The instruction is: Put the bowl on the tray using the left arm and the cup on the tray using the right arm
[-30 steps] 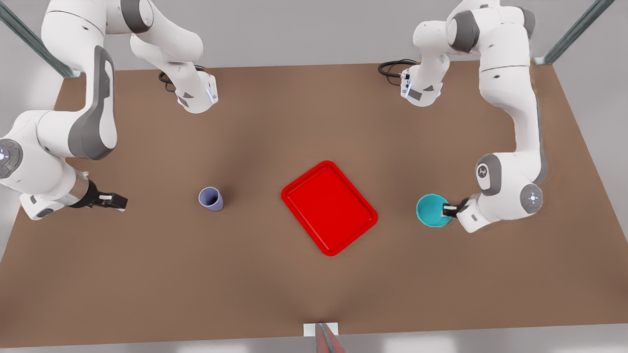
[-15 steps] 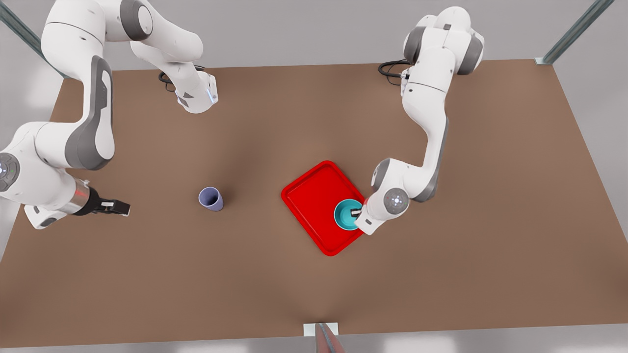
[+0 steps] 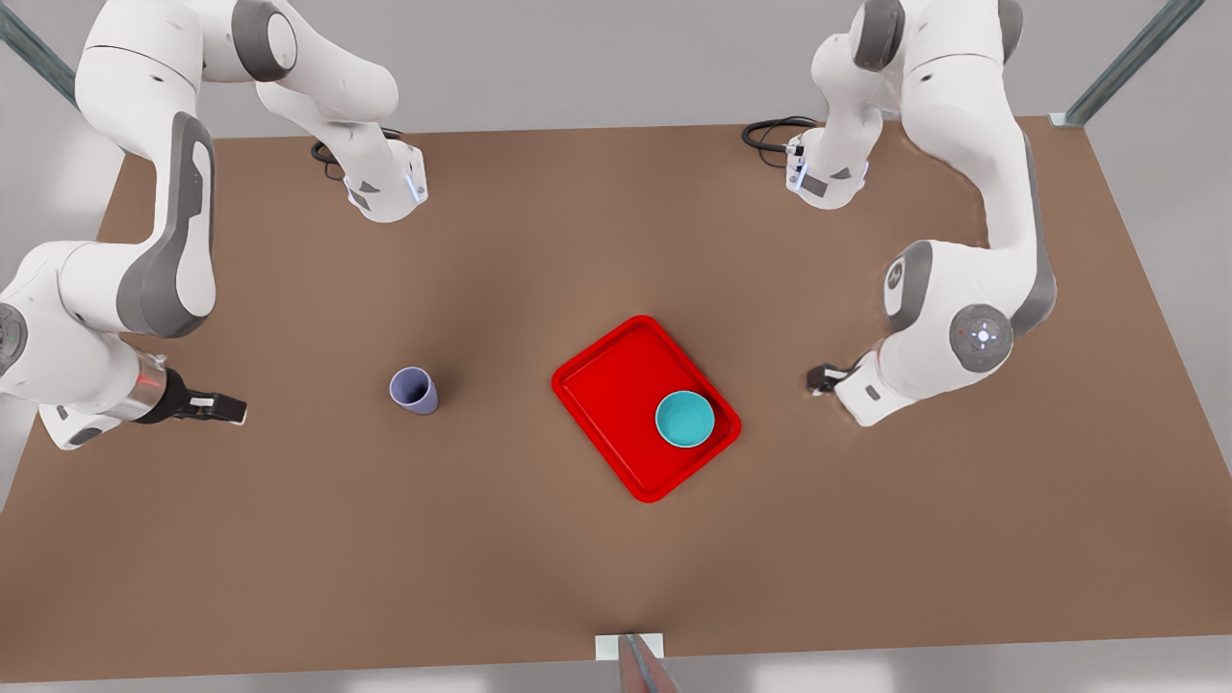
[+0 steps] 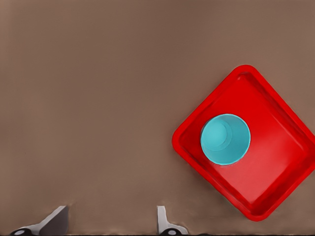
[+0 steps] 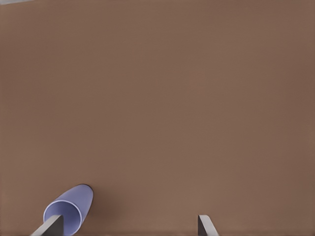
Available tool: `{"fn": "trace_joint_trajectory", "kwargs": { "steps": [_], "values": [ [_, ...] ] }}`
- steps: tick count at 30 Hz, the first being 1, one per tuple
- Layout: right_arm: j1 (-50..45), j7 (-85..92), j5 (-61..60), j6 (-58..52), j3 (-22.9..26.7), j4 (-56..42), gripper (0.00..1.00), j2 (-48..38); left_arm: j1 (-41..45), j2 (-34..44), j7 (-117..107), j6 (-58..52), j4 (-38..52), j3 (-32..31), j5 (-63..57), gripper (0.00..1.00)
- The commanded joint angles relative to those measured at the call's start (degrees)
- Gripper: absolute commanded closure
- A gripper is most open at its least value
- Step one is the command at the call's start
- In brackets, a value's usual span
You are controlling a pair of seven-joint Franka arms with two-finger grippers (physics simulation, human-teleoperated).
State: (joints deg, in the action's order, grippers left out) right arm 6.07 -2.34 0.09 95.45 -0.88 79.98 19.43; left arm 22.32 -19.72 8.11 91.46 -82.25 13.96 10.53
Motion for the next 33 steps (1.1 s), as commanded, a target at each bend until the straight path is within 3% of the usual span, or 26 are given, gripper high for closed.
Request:
{"fn": "trace_joint_trajectory", "kwargs": {
  "steps": [1, 3, 5, 7, 11, 13, 23, 33],
  "values": [
    [0.0, -0.21, 0.0, -0.18, 0.0, 0.0, 0.0, 0.0, -0.44, 2.14, 2.17, -2.25, -0.89, -0.33, -8.67, 0.0],
    [-0.09, -0.39, 0.0, -0.18, -0.09, 0.0, 0.0, 0.0, -1.22, 8.99, 1.91, -4.01, -5.72, -2.09, -11.76, 0.0],
    [-0.88, -0.65, -0.09, -0.18, -1.05, 0.17, 0.0, 1.48, -2.9, 11.02, 1.2, -4.19, -6.78, -4.38, -13.52, 0.0],
    [-2.1, -1.7, -4.75, 1.48, -3.16, 3.34, 0.0, 1.75, -2.9, 9.97, 1.38, -5.94, -5.46, -3.85, -13.61, 0.0],
    [-7.02, -3.99, -0.18, 11.33, -3.16, 14.93, 0.0, 1.58, -2.99, 8.91, 1.38, -6.03, -5.02, -3.32, -13.26, 0.0],
    [-8.09, -4.96, -0.35, 11.33, -3.16, 19.51, 0.0, -0.53, -2.99, 9.09, 1.47, -6.03, -4.93, -3.23, -13.08, 0.0],
    [-8.26, -6.19, -2.29, 16.87, -7.47, 26.54, 0.0, -1.23, -2.99, 8.56, 1.38, -6.38, -5.2, -3.23, -13.08, 0.0],
    [-8.0, -6.27, -2.29, 19.86, -7.47, 31.38, 0.0, 0.0, -2.99, 7.77, 1.47, -6.56, -5.2, -3.23, -13.08, 0.0]
  ]
}}
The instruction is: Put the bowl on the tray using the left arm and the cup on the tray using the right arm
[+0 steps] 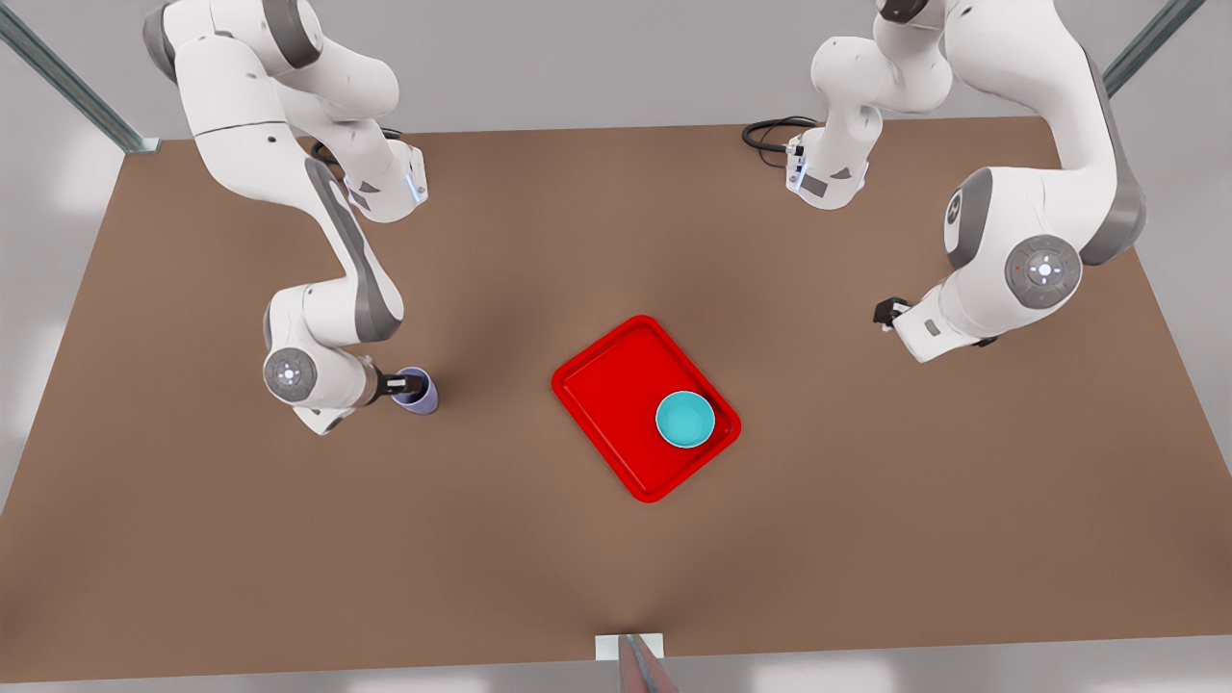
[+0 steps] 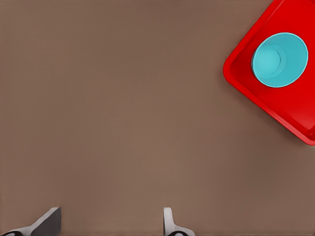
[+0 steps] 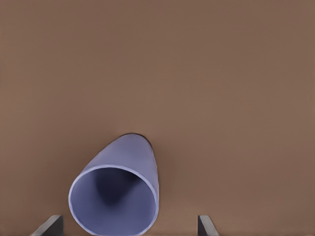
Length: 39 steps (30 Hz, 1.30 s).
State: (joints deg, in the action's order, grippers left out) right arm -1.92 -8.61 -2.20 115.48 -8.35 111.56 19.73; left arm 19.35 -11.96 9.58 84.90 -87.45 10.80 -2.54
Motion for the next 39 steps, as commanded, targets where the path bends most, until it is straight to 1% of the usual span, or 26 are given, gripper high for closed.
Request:
{"fn": "trace_joint_trajectory", "kwargs": {
  "steps": [1, 2, 4, 5, 6, 7, 8, 9, 13, 23, 28, 30, 31, 32, 34, 35, 38, 39],
  "values": [
    [-0.01, 0.0, 0.0, 0.53, 0.0, 0.32, 0.0, 0.05, -0.01, 0.0, 0.0, 0.0, 0.0, 0.01, 0.0, 0.0],
    [-0.01, 0.0, 0.0, 3.26, 0.0, 2.61, 0.0, -0.04, -0.01, 0.0, 0.0, -0.09, 0.0, 0.01, 0.0, 0.0],
    [-0.19, 0.0, 0.0, 4.4, 0.0, 4.81, 0.0, -0.13, -0.01, 0.0, 0.0, -0.09, 0.0, -0.08, 0.0, 0.0],
    [-0.89, 0.0, 0.0, 4.4, -0.09, 4.9, 0.05, 0.13, -0.01, 0.0, 0.0, -0.18, 0.0, -0.08, 0.0, 0.0],
    [-1.51, 0.0, 0.0, 4.31, 0.0, 4.72, 0.12, 0.57, -0.01, 0.0, 0.09, -0.35, 0.0, -0.08, 0.0, 0.0],
    [-1.42, -0.09, 0.0, 4.31, 0.0, 4.37, 0.35, 0.93, -0.01, 0.0, 0.18, -0.35, -0.08, -0.08, 0.0, 0.0],
    [-1.33, -0.09, 0.0, 4.49, 0.0, 4.11, 0.66, 1.37, -0.01, 0.0, 0.18, -0.44, 0.0, 0.01, 0.0, 0.0],
    [-1.16, -0.09, 0.0, 6.33, 0.0, 4.02, 0.79, 2.07, -0.01, 0.0, 0.18, -0.44, 0.0, -0.08, 0.0, 0.0],
    [-0.72, -0.09, 0.0, 6.34, 0.09, 4.37, 0.79, 3.74, -0.01, 0.0, 0.18, -0.44, -0.08, -0.08, 0.0, 0.0],
    [-0.63, -0.18, -0.09, 6.25, 0.17, 2.87, 0.79, 3.74, -0.01, -0.17, 0.44, -0.44, 0.0, -0.08, 0.0, 0.0],
    [-1.42, -4.12, -0.09, 5.37, -0.09, -0.11, 0.79, 3.56, -0.01, -0.08, 0.44, -0.88, 0.0, -0.08, 0.0, 0.0],
    [-1.42, -7.21, -0.09, 5.11, -2.99, -1.69, 0.79, 3.56, -0.01, -0.17, 0.44, -0.88, -0.09, 0.01, 0.0, 0.0],
    [-1.51, -8.17, -0.09, 3.96, -3.34, -3.1, 0.79, 3.65, -0.01, -0.17, 0.44, -0.79, -0.09, 0.01, 0.0, 0.0],
    [-1.51, -10.97, -0.09, 3.96, -5.71, -3.98, 0.79, 3.65, -0.01, -0.17, 0.44, -0.88, -0.09, 0.01, 0.0, 0.0],
    [-4.41, -16.43, -0.09, 4.05, -5.98, -6.18, 0.79, 3.83, -0.01, -0.43, 0.35, -0.79, 0.0, 0.01, 0.0, 0.0],
    [-4.76, -16.96, -0.09, 4.05, -7.38, -7.58, 0.79, 4.62, -0.01, -0.52, 0.35, -0.79, 0.0, 0.01, 0.0, 0.0],
    [-7.75, -22.41, -0.18, 3.96, -8.44, -13.29, 0.79, 7.43, -0.01, -0.52, 0.09, -0.79, 0.0, 0.01, 0.0, 0.0],
    [-7.75, -23.37, -0.18, 3.96, -10.28, -15.67, 0.79, 8.83, -0.01, -0.52, 0.0, -0.79, 0.0, 0.01, 0.0, 0.0]
  ]
}}
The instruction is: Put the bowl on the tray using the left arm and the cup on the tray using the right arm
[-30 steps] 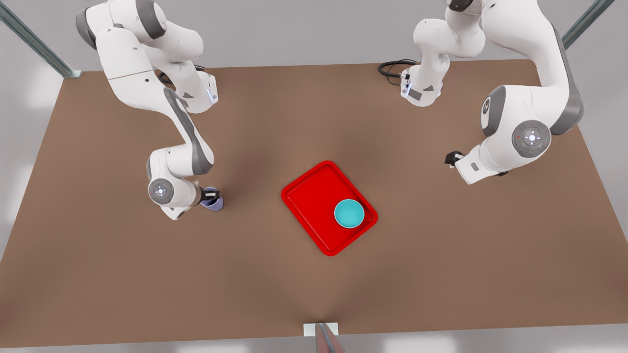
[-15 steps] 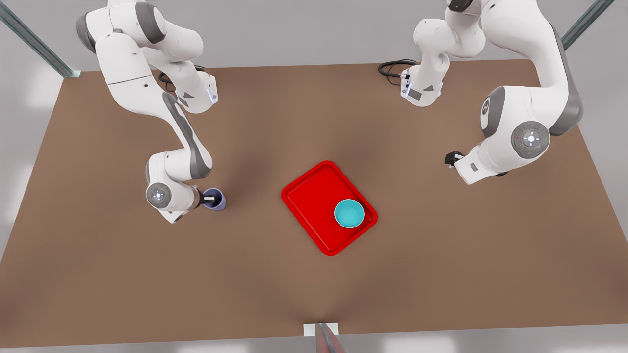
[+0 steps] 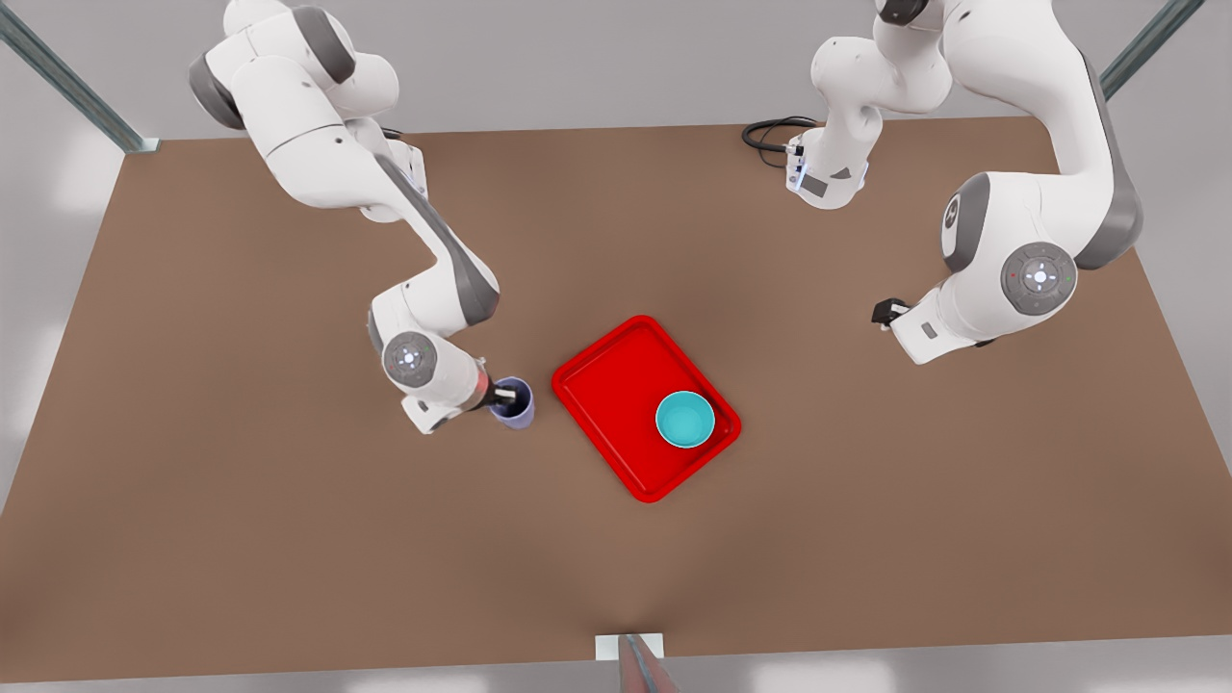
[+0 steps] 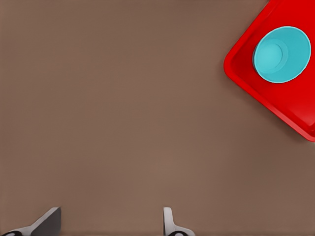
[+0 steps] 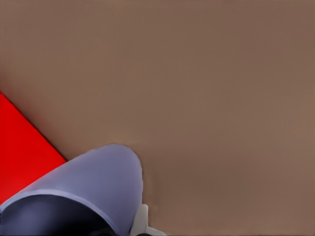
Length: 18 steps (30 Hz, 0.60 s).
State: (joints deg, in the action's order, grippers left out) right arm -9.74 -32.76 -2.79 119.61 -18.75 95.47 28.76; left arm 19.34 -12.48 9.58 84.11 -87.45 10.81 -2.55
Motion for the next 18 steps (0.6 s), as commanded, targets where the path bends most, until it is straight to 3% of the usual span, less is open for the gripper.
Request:
{"fn": "trace_joint_trajectory", "kwargs": {
  "steps": [1, 9, 13, 18],
  "values": [
    [-0.02, -0.9, 0.41, -0.17, -0.24, -0.29, 0.79, 0.07, 0.0, 0.0, 0.0, 0.0, 0.0, 0.0, 0.0, 0.0],
    [-0.54, -12.94, -1.34, -4.74, -8.94, -13.55, 0.79, 7.01, 0.0, -0.43, -0.09, -0.09, 0.0, 0.0, -0.09, 0.0],
    [-6.26, -19.0, -1.26, -5.26, -8.76, -18.65, 0.79, 10.27, 0.0, -0.52, -0.09, 0.0, -0.09, 0.0, -0.18, 0.0],
    [-7.05, -17.6, -1.17, -5.0, -8.85, -18.13, 0.79, 13.08, 0.0, -0.61, -0.09, -0.09, 0.0, 0.0, -0.09, 0.0]
  ]
}}
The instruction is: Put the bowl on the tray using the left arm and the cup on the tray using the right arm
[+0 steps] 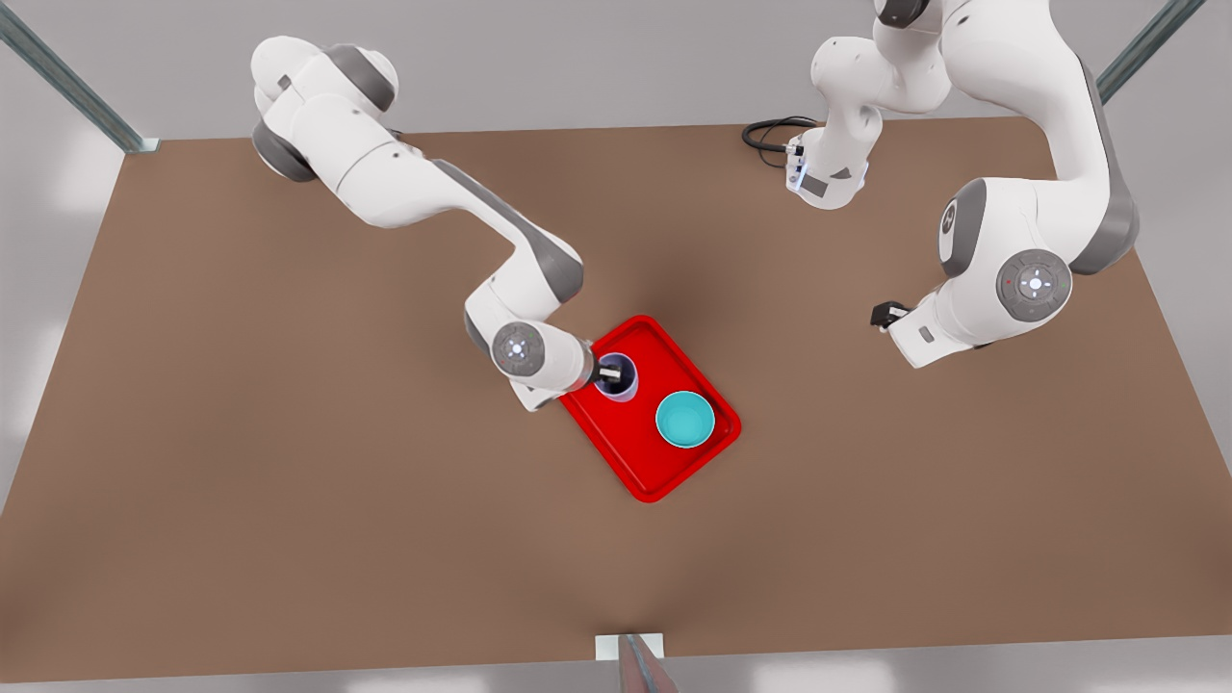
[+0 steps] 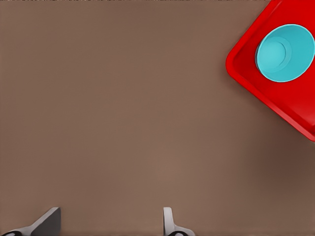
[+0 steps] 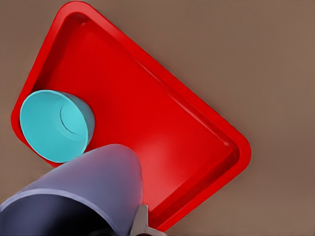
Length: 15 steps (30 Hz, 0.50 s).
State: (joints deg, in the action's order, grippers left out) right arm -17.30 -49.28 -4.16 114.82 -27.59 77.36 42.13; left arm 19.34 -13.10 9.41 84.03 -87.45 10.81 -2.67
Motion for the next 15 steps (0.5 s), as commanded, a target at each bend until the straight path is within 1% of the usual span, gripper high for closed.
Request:
{"fn": "trace_joint_trajectory", "kwargs": {
  "steps": [1, 4, 5, 9, 10, 11, 12, 14, 15],
  "values": [
    [-0.1, 0.15, 0.47, -0.21, -0.01, 0.16, 0.79, 0.23, 0.0, 0.0, -0.01, 0.0, 0.0, 0.0, 0.04, 0.0],
    [-0.45, 0.24, 0.56, 0.31, 0.08, 0.69, 0.79, 1.99, 0.0, 0.0, -0.01, -0.18, 0.0, 0.0, 0.04, 0.0],
    [-0.45, 0.94, 2.67, 0.23, 0.08, 0.6, 0.79, 2.43, 0.0, 0.0, -0.01, -0.18, 0.0, 0.0, -0.05, 0.0],
    [-1.24, 1.29, 3.2, 0.23, 0.26, 1.31, 0.79, 2.78, 0.0, -0.17, -0.01, -0.18, 0.0, 0.0, 0.04, 0.0],
    [-1.24, 1.21, 4.34, 0.23, 0.26, 1.31, 0.67, 3.05, 0.0, -0.17, 0.08, -0.18, -0.09, 0.0, 0.04, 0.0],
    [-1.24, 1.2, 4.43, 0.31, 0.26, 1.22, 0.52, 3.13, 0.0, -0.17, -0.01, -0.18, 0.0, 0.0, 0.03, 0.0],
    [-1.24, 1.2, 4.43, 0.32, 0.34, 1.22, 0.43, 3.13, 0.0, -0.17, -0.01, -0.26, 0.0, 0.0, 0.04, 0.0],
    [-1.24, 1.2, 5.22, 0.32, 0.34, 1.22, 0.33, 3.48, 0.0, -0.17, 0.08, -0.35, -0.09, 0.0, 0.04, 0.0],
    [-1.33, 1.2, 5.22, 0.4, 0.34, 1.22, 0.33, 3.75, 0.0, -0.17, 0.08, -0.35, -0.09, 0.0, 0.04, 0.0]
  ]
}}
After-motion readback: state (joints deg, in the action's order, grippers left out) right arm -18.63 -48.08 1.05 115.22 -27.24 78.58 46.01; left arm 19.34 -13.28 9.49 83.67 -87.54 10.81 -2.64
